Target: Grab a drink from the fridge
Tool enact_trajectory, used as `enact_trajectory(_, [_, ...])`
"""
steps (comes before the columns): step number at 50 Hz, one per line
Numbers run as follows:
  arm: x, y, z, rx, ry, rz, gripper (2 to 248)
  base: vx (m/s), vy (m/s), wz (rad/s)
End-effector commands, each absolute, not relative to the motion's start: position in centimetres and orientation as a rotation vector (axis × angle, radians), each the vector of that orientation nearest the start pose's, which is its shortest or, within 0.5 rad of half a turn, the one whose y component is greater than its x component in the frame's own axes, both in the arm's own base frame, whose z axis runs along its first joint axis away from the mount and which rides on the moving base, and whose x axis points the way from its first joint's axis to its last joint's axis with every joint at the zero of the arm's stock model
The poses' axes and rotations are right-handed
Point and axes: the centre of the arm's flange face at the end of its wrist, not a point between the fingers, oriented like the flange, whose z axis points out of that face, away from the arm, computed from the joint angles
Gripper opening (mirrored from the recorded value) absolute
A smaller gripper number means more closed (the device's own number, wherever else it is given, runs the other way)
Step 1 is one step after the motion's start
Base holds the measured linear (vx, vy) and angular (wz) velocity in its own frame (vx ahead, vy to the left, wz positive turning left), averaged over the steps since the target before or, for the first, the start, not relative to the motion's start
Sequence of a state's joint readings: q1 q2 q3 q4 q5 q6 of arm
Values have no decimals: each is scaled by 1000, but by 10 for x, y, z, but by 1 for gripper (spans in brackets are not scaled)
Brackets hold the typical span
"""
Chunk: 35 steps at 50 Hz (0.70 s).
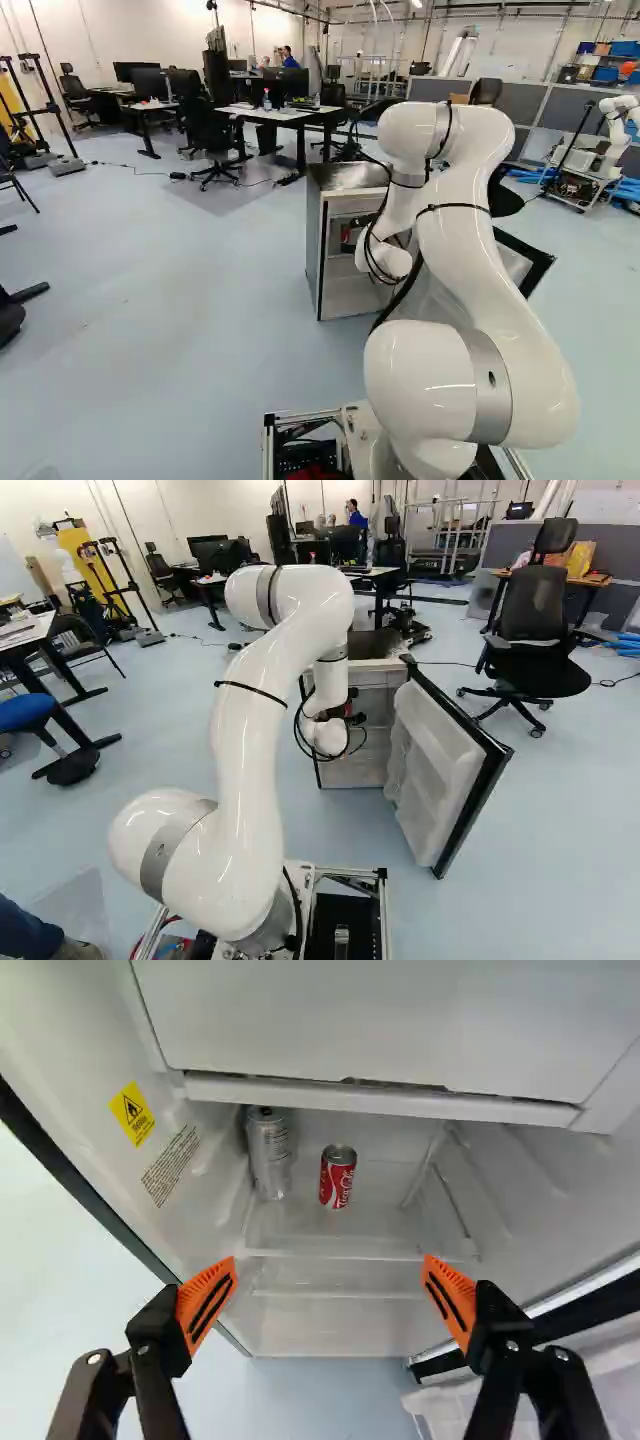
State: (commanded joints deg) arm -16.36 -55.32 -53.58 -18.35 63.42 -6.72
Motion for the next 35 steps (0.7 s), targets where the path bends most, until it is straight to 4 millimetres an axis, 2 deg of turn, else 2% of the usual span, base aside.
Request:
enact_trajectory(21, [549,-149,76,-2710,-202,-1659,247,0,0,0])
enact_trajectory(35, [562,-151,54,-2706,-208,-1664,247,0,0,0])
